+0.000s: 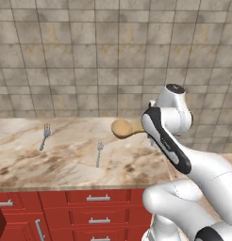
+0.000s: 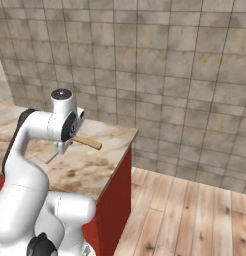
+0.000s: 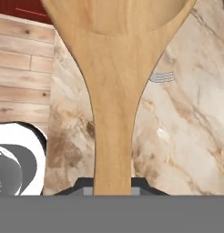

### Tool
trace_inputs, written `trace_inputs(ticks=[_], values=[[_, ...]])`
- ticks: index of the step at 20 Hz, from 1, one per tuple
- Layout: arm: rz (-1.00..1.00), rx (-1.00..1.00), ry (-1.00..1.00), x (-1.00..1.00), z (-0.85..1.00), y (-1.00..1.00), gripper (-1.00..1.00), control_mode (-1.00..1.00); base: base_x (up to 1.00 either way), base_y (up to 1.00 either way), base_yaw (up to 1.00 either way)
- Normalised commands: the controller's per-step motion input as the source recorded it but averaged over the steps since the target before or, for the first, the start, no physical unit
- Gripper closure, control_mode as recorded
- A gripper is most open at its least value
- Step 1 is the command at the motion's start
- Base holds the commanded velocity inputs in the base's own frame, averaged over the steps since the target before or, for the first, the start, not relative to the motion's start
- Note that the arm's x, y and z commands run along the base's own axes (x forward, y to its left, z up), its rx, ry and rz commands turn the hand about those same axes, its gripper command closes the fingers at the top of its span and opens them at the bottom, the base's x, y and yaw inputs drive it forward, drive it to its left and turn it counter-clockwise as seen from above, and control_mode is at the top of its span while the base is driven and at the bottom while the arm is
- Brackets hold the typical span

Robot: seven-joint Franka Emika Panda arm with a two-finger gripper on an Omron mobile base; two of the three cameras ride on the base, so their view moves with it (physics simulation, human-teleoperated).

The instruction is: Organize the utensils by type. Pick up the wooden spoons from the counter and place them in the open cabinet. Then pick up the metallic utensils from the counter and place them in the open drawer.

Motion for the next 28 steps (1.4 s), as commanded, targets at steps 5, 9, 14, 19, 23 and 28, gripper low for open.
trace_inputs(ticks=[5, 9, 14, 19, 23, 28], values=[[0.0, -0.22, -0.17, -0.21, -0.04, -0.08, 1.0, -1.0, 0.0, 0.0, 0.0], [0.0, -0.12, -0.17, -0.13, 0.0, -0.16, 1.0, -1.0, 0.0, 0.0, 0.0], [0.0, -0.01, -0.12, -0.22, 0.07, -0.23, 1.0, -1.0, 0.0, 0.0, 0.0], [0.0, 0.0, -0.03, -0.1, 0.02, -0.11, 1.0, -1.0, 0.0, 0.0, 0.0], [0.0, 0.0, 0.0, 0.0, 0.0, 0.0, 1.0, -1.0, 0.0, 0.0, 0.0], [0.0, 0.0, 0.0, 0.0, 0.0, 0.0, 1.0, -1.0, 0.0, 0.0, 0.0]])
